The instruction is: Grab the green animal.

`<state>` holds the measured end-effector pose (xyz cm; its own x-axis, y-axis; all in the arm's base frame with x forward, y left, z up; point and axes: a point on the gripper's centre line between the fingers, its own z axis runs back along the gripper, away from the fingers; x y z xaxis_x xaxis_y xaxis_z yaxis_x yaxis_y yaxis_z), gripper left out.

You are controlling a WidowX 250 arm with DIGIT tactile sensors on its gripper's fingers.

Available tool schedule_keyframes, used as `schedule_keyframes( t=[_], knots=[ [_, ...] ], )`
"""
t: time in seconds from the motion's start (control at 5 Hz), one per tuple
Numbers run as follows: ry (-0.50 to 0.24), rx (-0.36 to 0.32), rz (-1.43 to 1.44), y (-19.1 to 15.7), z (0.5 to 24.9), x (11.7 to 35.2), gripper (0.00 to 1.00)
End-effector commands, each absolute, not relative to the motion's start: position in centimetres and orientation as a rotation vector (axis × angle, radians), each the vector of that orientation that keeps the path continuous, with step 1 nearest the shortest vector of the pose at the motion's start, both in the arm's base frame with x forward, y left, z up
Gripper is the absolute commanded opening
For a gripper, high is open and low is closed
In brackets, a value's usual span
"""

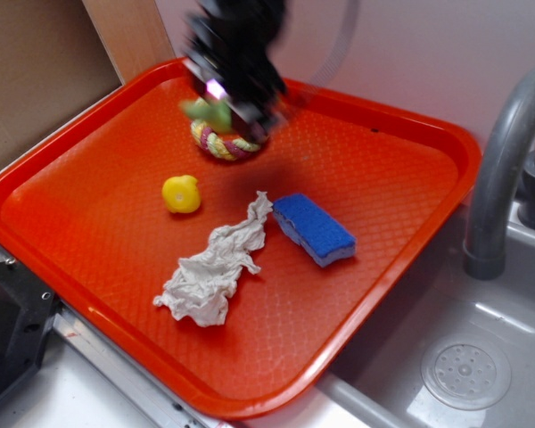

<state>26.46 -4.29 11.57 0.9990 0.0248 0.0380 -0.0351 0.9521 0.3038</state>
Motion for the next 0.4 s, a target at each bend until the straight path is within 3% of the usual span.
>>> schedule_keyframes(
  t=[0.0,0.2],
  knots=[
    [-0.150,0.171,0.124,-3.8,20.0,19.0,0.00],
    [-0.127,0.058,0.053,-3.3,20.1,17.6,0.00]
  ],
)
